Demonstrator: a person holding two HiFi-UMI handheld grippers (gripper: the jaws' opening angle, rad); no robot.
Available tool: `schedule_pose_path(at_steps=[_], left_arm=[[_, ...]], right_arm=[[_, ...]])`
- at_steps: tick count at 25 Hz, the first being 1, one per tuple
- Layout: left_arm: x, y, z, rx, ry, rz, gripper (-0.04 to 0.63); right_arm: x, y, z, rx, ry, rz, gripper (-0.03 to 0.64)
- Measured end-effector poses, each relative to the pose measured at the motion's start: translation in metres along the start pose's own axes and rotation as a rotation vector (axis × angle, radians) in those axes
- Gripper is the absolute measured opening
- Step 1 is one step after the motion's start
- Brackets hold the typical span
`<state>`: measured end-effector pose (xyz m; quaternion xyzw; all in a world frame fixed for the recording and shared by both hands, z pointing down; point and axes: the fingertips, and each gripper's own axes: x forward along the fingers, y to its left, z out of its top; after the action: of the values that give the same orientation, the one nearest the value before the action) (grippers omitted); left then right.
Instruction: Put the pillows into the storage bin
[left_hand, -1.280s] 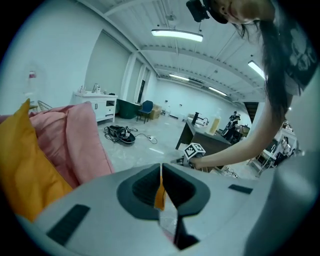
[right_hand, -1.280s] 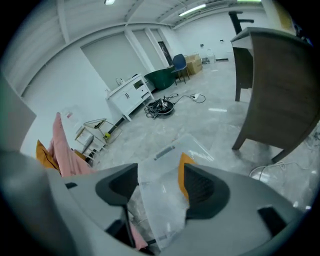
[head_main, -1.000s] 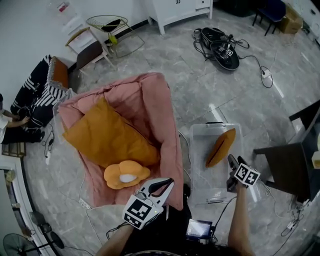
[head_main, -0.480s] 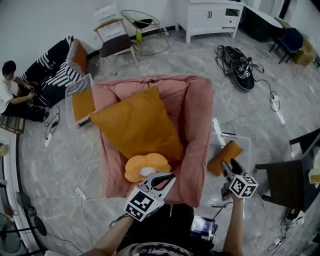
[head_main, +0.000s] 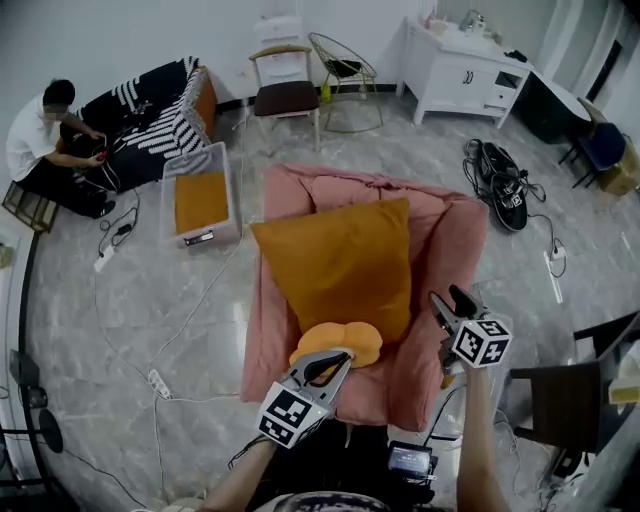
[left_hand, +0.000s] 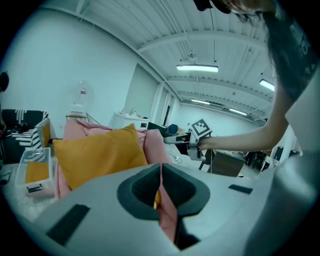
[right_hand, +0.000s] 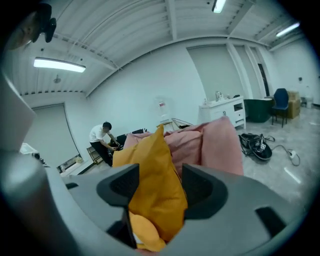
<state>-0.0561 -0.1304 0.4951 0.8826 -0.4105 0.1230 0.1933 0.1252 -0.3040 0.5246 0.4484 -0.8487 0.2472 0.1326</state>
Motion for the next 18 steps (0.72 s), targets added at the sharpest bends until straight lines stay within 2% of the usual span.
schedule_pose_path(at_steps=[6,8,12,14,17,18], left_arm=[[-0.04,0.034,-0.012,-0.066,-0.03,0.066,0.021],[-0.053,0.043,-0.018,-0.077,-0.03,0.089,0.021],[-0.082,0.055,-0.036,-0.09,-0.01,0.142,0.021],[-0.098,0.062,-0.046,-0.104,0.004,0.18,0.021],[-0.123,0.074,-0.06,-0.142,0.016,0.251,0.021],[-0.13,0.078,-0.065,-0.159,0.017,0.278,0.021]], right_arm=[[0.078,0.031,0.053,-0.068,0.016,0.043,0.272],[0.106,0.027,0.066,-0.023,0.015,0.036,0.272],[0.149,0.012,0.085,0.118,-0.015,-0.003,0.32],[0.168,0.007,0.089,0.143,-0.017,-0.018,0.33],[0.192,0.013,0.08,0.148,0.027,-0.026,0.329],[0.196,0.017,0.075,0.146,0.037,-0.03,0.279]])
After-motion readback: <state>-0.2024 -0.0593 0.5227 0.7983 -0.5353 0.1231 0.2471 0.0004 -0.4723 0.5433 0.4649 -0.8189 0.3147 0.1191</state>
